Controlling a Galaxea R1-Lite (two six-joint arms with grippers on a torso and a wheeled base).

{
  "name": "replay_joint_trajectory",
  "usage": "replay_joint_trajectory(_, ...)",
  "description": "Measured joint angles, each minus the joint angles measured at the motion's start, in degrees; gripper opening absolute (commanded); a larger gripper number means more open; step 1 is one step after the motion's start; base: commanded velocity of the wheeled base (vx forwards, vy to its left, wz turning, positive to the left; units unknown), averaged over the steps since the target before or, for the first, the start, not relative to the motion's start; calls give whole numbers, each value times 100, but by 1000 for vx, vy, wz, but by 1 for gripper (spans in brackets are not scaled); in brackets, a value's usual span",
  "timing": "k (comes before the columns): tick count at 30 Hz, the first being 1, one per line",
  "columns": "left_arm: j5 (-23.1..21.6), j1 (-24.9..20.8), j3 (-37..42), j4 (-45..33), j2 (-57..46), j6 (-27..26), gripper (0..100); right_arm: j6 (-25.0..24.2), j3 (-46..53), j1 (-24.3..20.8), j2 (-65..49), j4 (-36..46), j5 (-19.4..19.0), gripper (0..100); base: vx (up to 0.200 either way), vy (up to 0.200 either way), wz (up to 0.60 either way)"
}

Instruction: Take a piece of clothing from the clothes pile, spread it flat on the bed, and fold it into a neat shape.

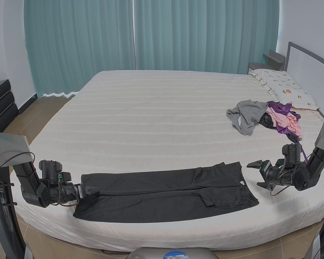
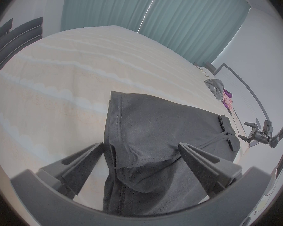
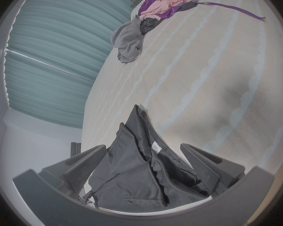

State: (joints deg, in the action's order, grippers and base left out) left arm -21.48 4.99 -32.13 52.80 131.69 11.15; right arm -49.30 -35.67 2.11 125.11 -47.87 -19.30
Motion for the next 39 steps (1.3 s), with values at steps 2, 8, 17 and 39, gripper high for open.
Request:
replay_joint_trajectory(2,57,2,-2,66,-9,28,100,0,0,1,2,0,4,100,0,0,0)
replay_joint_trajectory(8,200,0,9,90,-2,22,100,0,0,1,2,0,6,100,0,0,0)
replay_joint_trajectory(17,187,-55,33,96,50,22,100,0,0,1,5,0,9,100,0,0,0)
replay_joint_trajectory(39,197,-129,121,126,39,67,0,-5,4,10,5,0,34,100,0,0,0)
